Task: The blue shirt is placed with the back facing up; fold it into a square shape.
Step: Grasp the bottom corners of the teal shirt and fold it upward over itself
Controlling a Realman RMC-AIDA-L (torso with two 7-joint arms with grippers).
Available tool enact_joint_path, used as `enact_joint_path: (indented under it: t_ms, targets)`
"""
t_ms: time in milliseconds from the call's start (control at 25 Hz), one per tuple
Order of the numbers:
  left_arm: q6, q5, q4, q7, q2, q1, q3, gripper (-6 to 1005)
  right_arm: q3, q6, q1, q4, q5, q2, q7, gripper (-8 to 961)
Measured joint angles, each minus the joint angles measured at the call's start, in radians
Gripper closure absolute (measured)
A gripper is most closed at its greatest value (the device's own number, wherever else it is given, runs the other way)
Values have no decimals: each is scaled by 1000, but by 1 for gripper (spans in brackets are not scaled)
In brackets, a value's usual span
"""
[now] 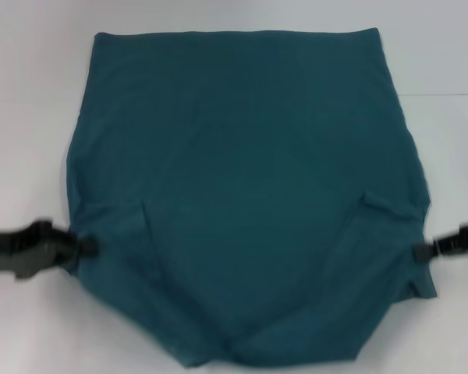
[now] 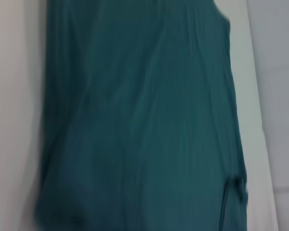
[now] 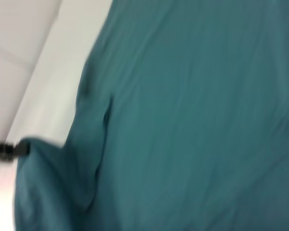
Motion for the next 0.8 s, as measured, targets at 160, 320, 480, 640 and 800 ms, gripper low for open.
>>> enact_joint_path:
  t_ms: [160,320,480,640,800]
  targets:
    - [-157,-6,-29,-69,5,-76,1,981,18,132,18,0,50,2,34,888]
    - [-301,-7,-82,-91,8,-148,11,981,17,294,39,4,84,8,61,888]
    - [-464,-16,-150,-86,3,-212,11,981,-9,449,70,11,92,35,65,887]
    - [-627,-24,-189,-78,-21,-250,22,978,-56,594,96,15,91,69,68,887]
    - [-735,-24,-194,-78,-37,-264,60,971,-113,718,126,18,90,91,81,887]
